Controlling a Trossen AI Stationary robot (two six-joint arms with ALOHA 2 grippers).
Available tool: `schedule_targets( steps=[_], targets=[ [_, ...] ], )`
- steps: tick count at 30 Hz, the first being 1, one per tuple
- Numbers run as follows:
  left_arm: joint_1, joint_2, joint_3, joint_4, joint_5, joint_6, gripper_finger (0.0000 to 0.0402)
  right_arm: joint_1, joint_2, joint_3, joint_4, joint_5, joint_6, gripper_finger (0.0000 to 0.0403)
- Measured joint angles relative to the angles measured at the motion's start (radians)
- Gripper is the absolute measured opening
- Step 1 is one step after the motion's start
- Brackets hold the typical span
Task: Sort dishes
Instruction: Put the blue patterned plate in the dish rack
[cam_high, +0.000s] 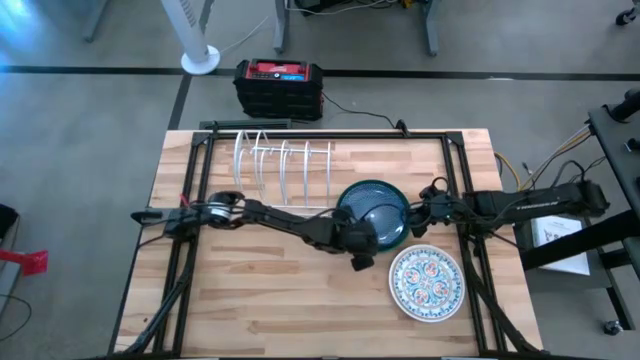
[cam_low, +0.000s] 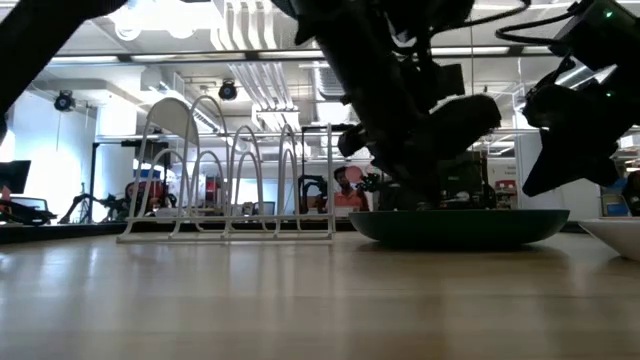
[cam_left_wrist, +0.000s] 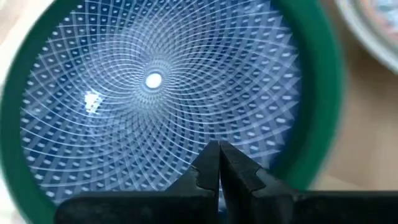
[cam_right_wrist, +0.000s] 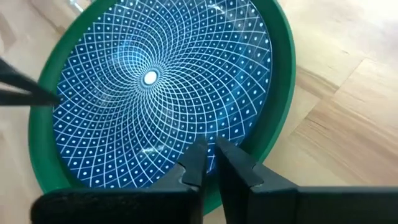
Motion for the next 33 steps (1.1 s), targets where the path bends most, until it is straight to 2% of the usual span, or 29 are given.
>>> schedule_targets(
  steps=[5, 11, 13, 18, 20, 25, 33],
  targets=[
    [0.021, 0.046, 0.079, -0.073, -0.001, 0.044, 0.0, 0.0, 0.034, 0.0, 0.024, 0.015, -0.007, 0.0062],
    [0.026, 0.033, 0.101, -0.098, -0.001, 0.035, 0.0, 0.0, 0.014, 0.014, 0.02, 0.059, -0.029, 0.0094],
    [0.026, 0.013, 0.135, -0.155, 0.005, -0.046, 0.0, 0.0, 0.007, 0.018, 0.02, 0.073, -0.035, 0.0102],
    [0.047, 0.008, 0.251, -0.488, 0.027, -0.396, 0.0, 0.0, 0.01, 0.021, 0.014, 0.097, -0.04, 0.0123],
    [0.054, 0.015, 0.27, -0.549, 0.028, -0.496, 0.0, 0.0, 0.012, 0.021, -0.02, 0.11, -0.028, 0.013],
    [0.065, 0.013, 0.301, -0.553, 0.059, -0.587, 0.0006, 0.0, 0.015, 0.021, -0.101, 0.111, 0.0, 0.0147],
    [0.071, 0.019, 0.302, -0.558, 0.074, -0.7, 0.0059, 0.0, 0.013, 0.021, -0.124, 0.11, 0.0, 0.0171]
  ],
)
